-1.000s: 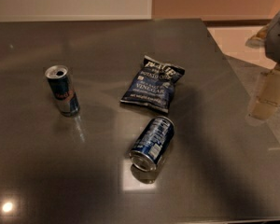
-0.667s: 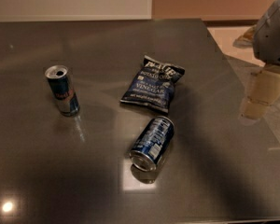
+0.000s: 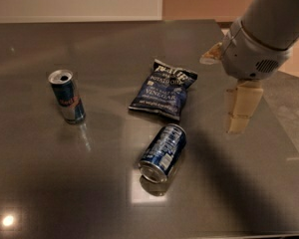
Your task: Pick pepsi can
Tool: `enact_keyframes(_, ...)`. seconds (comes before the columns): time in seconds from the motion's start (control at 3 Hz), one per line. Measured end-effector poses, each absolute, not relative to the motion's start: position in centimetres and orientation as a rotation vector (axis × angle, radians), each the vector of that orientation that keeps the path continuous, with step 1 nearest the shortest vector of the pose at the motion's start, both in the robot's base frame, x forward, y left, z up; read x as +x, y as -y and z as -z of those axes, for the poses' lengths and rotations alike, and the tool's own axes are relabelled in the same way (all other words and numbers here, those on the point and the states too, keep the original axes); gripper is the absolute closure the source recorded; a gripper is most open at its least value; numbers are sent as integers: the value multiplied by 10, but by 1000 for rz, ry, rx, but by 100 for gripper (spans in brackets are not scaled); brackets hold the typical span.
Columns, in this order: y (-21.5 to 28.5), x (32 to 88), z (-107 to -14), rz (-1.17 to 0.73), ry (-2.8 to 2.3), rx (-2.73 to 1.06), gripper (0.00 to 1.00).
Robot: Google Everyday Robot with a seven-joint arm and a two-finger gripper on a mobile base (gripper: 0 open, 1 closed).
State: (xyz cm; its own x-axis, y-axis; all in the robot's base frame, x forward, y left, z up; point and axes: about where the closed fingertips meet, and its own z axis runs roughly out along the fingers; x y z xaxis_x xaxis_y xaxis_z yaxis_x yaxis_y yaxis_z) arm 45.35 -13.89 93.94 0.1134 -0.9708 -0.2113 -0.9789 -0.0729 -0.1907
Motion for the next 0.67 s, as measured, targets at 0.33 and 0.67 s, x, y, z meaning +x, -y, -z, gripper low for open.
enact_keyframes(0.33, 106, 452, -921, -114, -1753, -2269, 0)
enact_keyframes(0.67, 80, 448, -901, -201, -1579, -2412, 0)
